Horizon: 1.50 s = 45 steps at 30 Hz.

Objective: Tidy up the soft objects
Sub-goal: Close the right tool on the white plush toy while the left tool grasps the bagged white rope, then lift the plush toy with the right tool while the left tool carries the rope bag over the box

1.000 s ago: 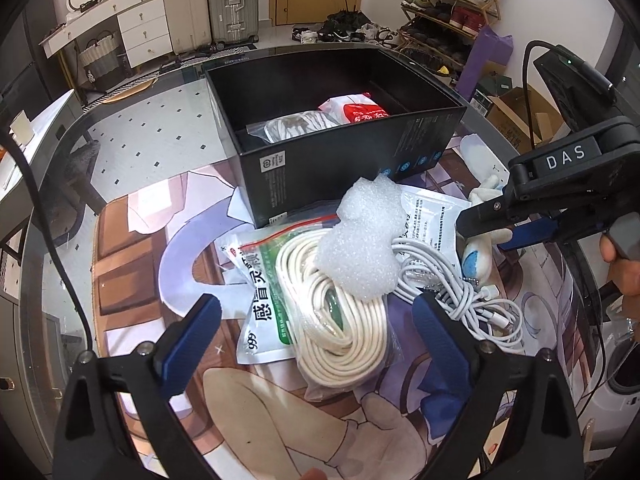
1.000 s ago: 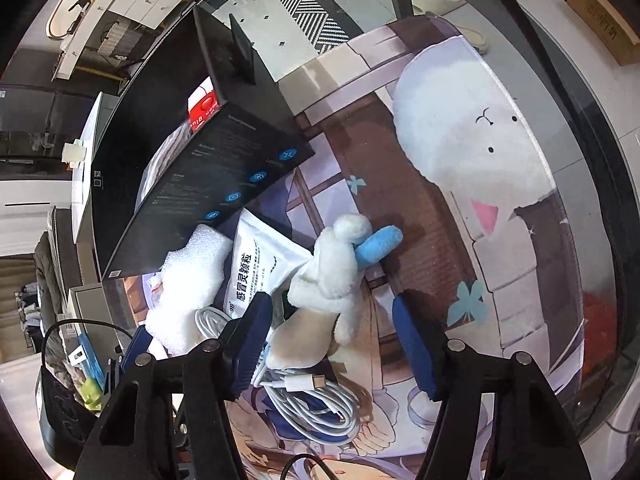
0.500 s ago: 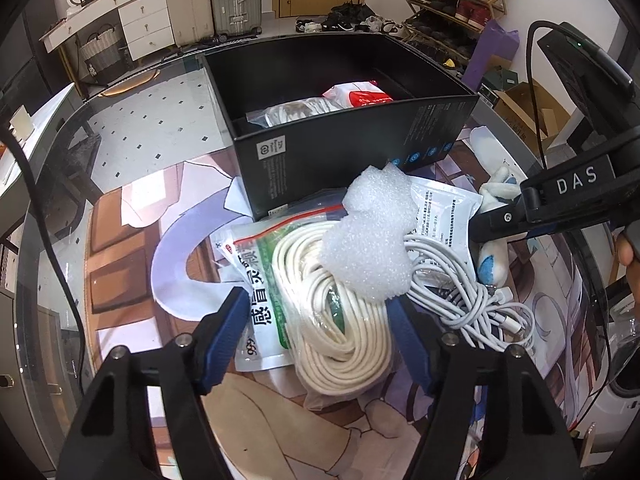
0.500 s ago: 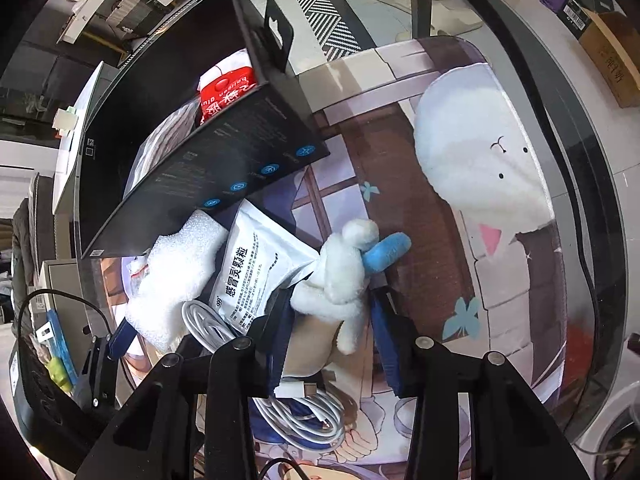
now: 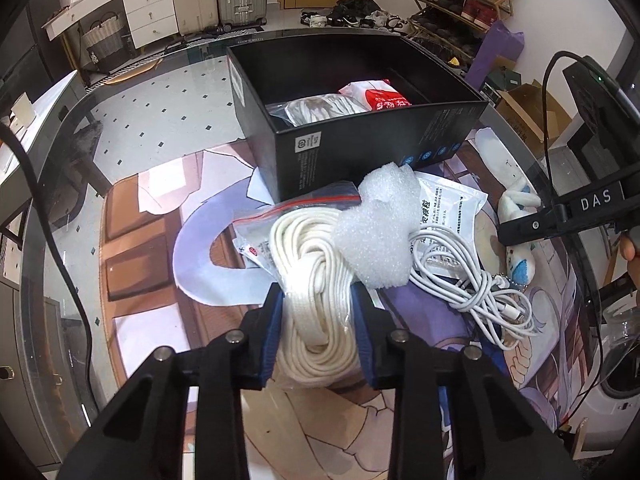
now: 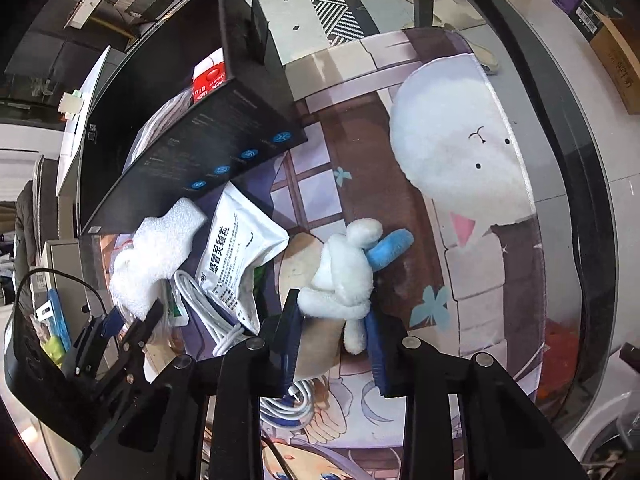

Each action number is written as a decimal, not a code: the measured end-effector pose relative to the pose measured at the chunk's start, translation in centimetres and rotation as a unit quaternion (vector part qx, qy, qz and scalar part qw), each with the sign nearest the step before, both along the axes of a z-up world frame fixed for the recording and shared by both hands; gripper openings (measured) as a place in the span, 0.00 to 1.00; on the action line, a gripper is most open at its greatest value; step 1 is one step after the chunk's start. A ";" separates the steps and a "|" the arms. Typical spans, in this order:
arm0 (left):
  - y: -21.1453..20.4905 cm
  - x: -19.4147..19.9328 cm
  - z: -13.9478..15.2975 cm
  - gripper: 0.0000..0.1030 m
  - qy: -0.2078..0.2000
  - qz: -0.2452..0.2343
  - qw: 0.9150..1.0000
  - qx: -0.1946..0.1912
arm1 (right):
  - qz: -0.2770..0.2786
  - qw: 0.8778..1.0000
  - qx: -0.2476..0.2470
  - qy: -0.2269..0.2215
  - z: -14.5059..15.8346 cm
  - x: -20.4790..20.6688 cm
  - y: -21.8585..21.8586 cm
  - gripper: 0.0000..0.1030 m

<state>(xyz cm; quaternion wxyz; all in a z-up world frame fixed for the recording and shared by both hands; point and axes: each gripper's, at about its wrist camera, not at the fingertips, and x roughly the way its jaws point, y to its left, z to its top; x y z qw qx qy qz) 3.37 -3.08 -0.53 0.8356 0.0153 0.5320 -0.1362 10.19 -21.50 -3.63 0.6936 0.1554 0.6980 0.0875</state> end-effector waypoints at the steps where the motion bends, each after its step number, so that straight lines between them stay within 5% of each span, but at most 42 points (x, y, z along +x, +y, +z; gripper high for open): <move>1: 0.2 -0.1 0.2 0.27 -0.002 0.000 1.000 -0.001 | 0.007 1.000 -0.005 -0.007 0.3 -0.1 -0.1 0.29; 15: 1.7 -0.9 2.1 0.26 -0.017 0.005 1.000 0.013 | 0.081 0.993 -0.029 -0.083 4.2 -0.9 1.9 0.29; 27: 1.5 0.1 5.7 0.26 -0.053 0.010 0.998 0.025 | 0.196 0.962 -0.077 -0.172 8.8 -1.1 5.3 0.29; 45: -0.3 2.9 9.3 0.26 -0.087 -0.002 0.996 0.030 | 0.189 0.951 -0.058 -0.239 13.6 2.5 4.5 0.29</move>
